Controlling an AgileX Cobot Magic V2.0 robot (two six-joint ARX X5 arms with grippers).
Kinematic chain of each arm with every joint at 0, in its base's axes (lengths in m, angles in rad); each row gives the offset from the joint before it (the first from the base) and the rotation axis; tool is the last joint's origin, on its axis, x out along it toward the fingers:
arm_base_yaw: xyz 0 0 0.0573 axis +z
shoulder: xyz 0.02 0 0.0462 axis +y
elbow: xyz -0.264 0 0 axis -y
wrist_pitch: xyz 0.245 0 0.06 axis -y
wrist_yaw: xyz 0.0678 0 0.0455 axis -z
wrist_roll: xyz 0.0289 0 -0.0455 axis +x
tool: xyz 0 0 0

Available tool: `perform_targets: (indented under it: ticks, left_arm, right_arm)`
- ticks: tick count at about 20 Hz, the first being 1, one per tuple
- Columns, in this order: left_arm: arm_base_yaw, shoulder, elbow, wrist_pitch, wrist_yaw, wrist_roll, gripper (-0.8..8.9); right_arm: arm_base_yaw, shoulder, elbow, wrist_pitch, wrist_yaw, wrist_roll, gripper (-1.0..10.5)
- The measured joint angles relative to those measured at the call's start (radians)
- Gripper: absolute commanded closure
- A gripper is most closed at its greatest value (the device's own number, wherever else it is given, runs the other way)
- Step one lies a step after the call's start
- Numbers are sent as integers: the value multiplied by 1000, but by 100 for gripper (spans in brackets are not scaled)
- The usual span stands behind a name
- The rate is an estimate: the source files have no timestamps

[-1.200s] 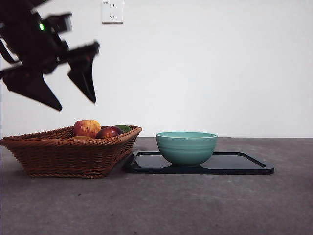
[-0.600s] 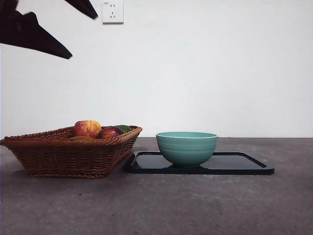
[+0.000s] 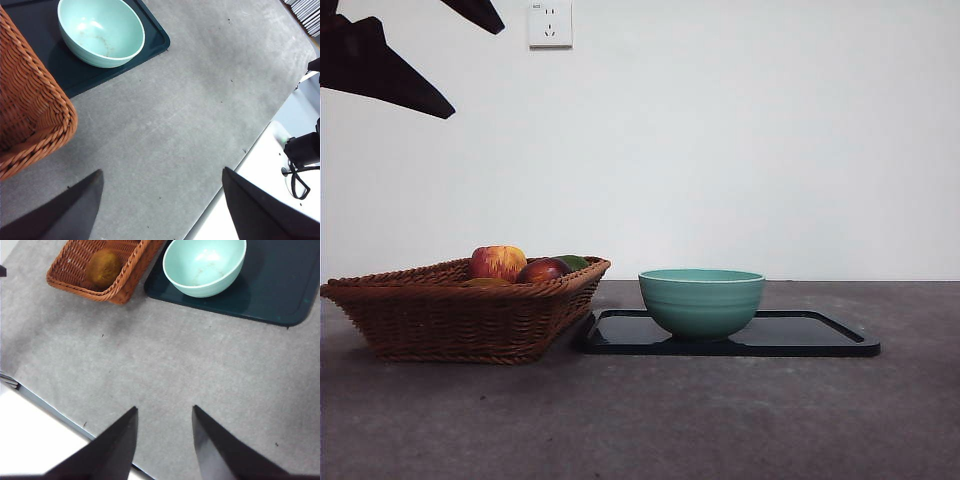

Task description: Pick up the wifruite, put it on the bowl, pick up the plate, put it on desk

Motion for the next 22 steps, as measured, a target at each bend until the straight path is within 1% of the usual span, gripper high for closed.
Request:
perform_targets:
  ticks: [1, 3, 4, 7, 9, 11, 13, 15, 18, 22]
  left_arm:
    - [0, 0, 0, 0, 0, 0, 439]
    - [0, 0, 0, 0, 0, 0, 439]
    - [0, 0, 0, 0, 0, 0, 439]
    - [0, 0, 0, 0, 0, 4, 439]
    - [0, 0, 0, -3, 0, 4, 439]
    - [0, 0, 0, -7, 0, 4, 439]
    - [0, 0, 0, -8, 0, 5, 439]
    - [0, 0, 0, -8, 0, 5, 439]
    - [0, 0, 0, -8, 0, 5, 439]
    - [0, 0, 0, -8, 0, 6, 439]
  right_arm:
    - [0, 4, 0, 0, 0, 7, 754]
    - [0, 19, 0, 2, 0, 12, 649]
    - [0, 28, 0, 8, 0, 14, 616]
    - [-1, 78, 0, 87, 6, 31, 612]
    - [-16, 145, 0, 214, 38, 67, 612]
    - [-57, 248, 9, 330, 45, 94, 612]
    - [-108, 386, 48, 386, 31, 108, 612]
    - [-152, 523, 114, 397, 22, 108, 612]
    - [-195, 732, 243, 407, 22, 84, 613]
    - [-199, 970, 391, 406, 12, 53, 613]
